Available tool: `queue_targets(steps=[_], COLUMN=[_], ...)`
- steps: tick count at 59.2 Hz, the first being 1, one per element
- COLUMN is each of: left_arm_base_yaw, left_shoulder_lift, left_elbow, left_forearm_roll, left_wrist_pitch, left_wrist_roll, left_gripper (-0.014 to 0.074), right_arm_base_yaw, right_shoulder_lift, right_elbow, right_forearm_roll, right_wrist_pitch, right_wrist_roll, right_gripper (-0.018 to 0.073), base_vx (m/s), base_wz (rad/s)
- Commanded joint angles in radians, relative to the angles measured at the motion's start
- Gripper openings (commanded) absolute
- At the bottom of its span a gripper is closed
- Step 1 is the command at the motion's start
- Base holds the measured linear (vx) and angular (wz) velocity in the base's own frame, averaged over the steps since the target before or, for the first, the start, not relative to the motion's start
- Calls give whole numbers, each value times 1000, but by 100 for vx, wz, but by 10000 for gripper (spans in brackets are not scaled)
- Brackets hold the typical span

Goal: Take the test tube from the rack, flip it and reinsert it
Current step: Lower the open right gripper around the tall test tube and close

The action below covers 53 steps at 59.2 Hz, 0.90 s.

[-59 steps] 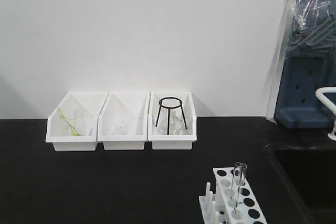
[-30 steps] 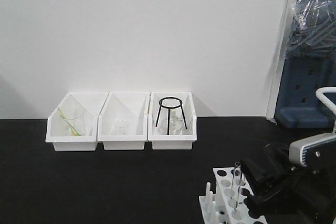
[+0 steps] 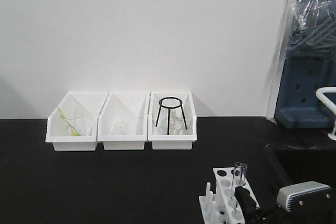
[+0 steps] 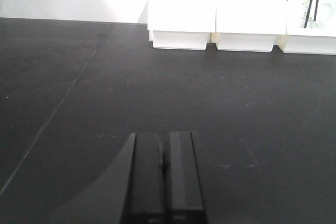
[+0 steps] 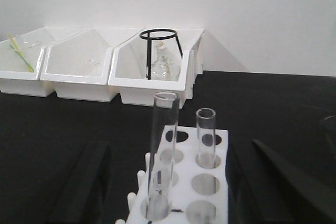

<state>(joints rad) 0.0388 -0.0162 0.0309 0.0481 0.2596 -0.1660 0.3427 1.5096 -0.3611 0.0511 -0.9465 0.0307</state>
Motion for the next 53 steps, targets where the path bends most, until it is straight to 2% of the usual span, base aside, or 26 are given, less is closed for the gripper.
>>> queue_targets(steps=[1,16,41,46,53], left_arm_base_yaw=[-4,-4,-4,-4,-4], left_shoulder_lift=[-11,-11,-11,-11,-11], left_elbow=[2,2,2,2,2], left_forearm_roll=[-5,-5,-5,-5,-5], left_wrist_pitch=[-79,-79,-79,-79,-79], left_wrist_roll=[0,0,0,0,0], left_gripper=[-6,-6,-6,-6,-6], right_arm_base_yaw=[0,0,0,0,0], right_shoulder_lift=[25,131,268,273,273], right_elbow=[-45,-151,-231,-240,-240], right_forearm_roll=[-28,-21,-36,-45,-45], right_wrist_pitch=[-162,-148,-163,-160,-153], right_wrist_roll=[18,21,23,38,38], right_gripper=[519,519,517,496,413], base_vx=[0,0,0,0,0], base_wz=[0,0,0,0,0])
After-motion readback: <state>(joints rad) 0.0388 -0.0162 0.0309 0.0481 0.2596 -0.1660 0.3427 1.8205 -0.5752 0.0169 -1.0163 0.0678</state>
